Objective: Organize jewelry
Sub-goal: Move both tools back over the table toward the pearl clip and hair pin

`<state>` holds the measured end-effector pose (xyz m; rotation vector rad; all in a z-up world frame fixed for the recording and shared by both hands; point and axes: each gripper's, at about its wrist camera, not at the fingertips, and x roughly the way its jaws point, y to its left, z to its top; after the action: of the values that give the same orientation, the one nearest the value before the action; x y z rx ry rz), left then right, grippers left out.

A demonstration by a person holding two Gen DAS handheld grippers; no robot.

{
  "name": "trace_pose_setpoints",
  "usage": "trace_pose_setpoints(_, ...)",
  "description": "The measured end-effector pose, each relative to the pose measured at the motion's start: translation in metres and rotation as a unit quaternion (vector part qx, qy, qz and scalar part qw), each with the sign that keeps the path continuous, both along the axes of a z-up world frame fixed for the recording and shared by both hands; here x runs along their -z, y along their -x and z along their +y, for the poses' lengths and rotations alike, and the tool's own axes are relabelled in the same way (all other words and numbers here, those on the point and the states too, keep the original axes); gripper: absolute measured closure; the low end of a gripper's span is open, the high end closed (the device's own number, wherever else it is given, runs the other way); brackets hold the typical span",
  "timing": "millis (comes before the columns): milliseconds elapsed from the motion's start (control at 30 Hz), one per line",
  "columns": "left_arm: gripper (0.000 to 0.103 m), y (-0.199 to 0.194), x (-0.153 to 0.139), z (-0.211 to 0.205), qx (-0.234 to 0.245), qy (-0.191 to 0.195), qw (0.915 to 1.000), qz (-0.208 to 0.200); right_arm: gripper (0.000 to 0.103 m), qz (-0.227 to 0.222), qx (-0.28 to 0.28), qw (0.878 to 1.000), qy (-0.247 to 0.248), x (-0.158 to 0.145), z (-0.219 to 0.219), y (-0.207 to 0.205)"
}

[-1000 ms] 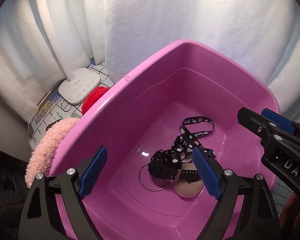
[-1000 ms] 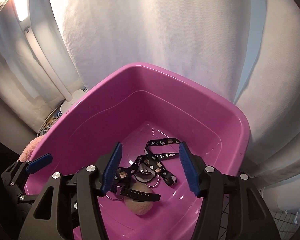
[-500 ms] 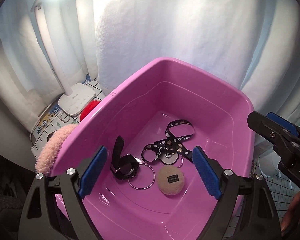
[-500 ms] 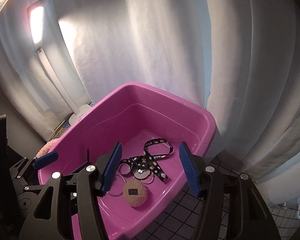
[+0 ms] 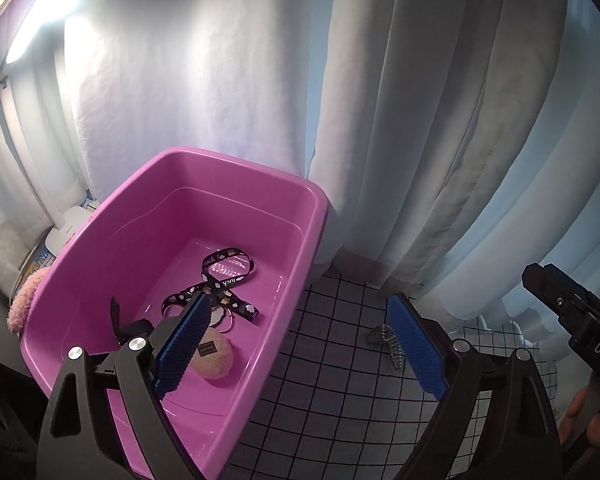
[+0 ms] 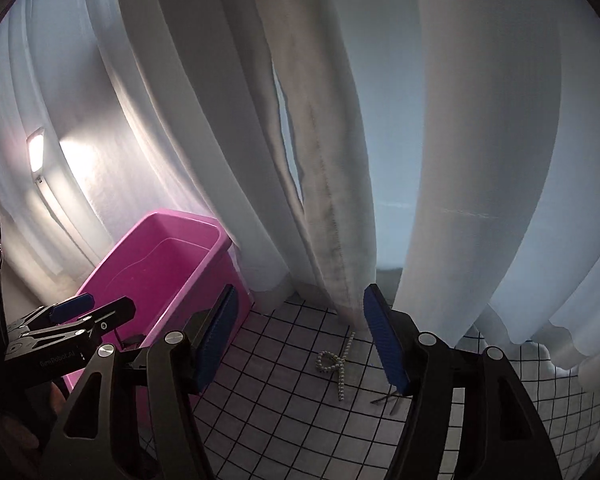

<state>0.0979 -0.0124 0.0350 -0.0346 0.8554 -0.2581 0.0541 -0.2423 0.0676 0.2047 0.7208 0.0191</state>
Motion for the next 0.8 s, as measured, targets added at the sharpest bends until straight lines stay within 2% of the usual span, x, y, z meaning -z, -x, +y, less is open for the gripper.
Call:
trace_pose_setpoints(133,0.015,0.004,0.018,-0.035,0.027,-0.002,0.9995,0.016,0.041,0.019,0.039,0.999,-0.007,0.025,-0.035,0.017)
trace_pose_setpoints(333,0.015,0.002,0.057,-0.075,0.054,-0.022,0.9974,0.043,0.041,0.064,0.078,0.995,-0.020,0.081,-0.066,0.027)
trace_pose_setpoints(600,0.015,-0.008,0.115,-0.107,0.071,-0.055,0.9939,0.064,0.041,0.127,0.110,0.986,-0.013,0.159,-0.076,0.009)
trace_pose_setpoints(800,0.015,-0.023,0.148,-0.112,0.068,-0.068,0.9926,0.075,0.041,0.159,0.122,0.980,-0.007,0.202,-0.078,-0.010)
